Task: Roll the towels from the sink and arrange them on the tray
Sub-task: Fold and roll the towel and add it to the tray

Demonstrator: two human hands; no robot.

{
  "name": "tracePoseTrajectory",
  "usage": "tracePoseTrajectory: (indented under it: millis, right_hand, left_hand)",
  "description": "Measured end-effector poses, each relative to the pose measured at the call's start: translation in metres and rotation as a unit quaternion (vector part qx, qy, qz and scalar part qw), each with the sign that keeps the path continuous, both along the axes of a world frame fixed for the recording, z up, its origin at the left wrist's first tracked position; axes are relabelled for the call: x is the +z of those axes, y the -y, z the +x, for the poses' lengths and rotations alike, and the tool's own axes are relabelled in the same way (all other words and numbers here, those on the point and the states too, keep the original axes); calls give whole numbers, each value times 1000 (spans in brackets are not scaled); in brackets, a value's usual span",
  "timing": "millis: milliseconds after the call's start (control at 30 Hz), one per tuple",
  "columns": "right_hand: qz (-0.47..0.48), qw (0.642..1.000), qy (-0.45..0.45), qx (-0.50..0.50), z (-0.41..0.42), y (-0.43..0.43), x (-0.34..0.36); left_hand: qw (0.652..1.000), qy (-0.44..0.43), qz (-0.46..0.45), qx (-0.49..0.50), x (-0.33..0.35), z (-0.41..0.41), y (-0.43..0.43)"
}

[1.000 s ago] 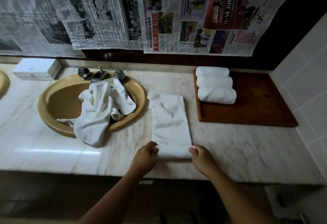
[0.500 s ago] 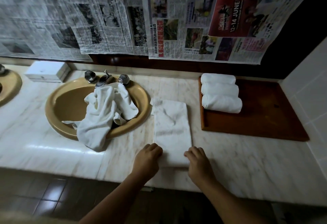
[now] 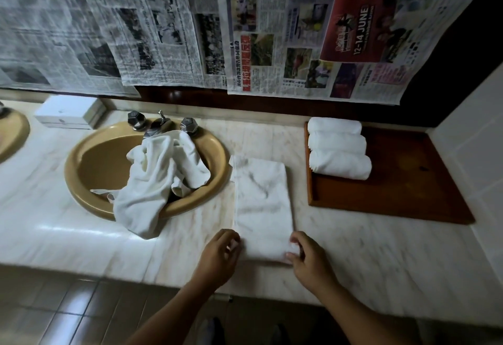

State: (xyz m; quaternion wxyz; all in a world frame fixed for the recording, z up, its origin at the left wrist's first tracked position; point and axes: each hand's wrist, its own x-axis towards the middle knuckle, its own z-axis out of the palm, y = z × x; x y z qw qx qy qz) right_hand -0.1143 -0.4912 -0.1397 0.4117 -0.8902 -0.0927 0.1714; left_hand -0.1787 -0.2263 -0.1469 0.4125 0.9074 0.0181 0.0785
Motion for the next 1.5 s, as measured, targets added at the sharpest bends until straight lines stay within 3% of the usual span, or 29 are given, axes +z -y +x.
tracePoseTrajectory:
  millis: [100, 233, 333, 400, 567, 800, 1000, 1200, 1367, 1500]
  right_hand:
    - [34, 998, -24, -43, 0, -3, 3]
    - [50, 994, 69, -68, 1, -8, -3]
    - [-1, 989, 138, -46, -2, -6, -12]
    - [-45, 991, 128, -18, -3, 0, -13]
    - [-159, 981, 92, 61, -3, 6, -6]
    - [-219, 963, 126, 98, 16, -5, 6]
    - [-168, 977, 108, 73, 37, -9, 20]
    - [-146, 977, 123, 95, 43, -6, 23]
    - [-151, 977, 114, 94, 41, -12, 29]
    - [-163, 974, 120, 105, 44, -15, 30]
  left_hand:
    - [997, -14, 38, -70, -3, -10, -10]
    - [988, -12, 116, -97, -11, -11, -15]
    - [985, 0, 139, -100, -10, -3, -14]
    - [985, 4, 149, -92, -10, 1, -14]
    - [985, -33, 154, -68, -4, 9, -17]
    - [989, -105, 102, -36, 19, 32, -12]
    - [978, -173, 111, -35, 25, 62, -22]
    - [983, -116, 142, -8, 28, 64, -14]
    - [964, -40, 232, -124, 26, 50, -1]
    - [958, 2, 260, -125, 28, 36, 6]
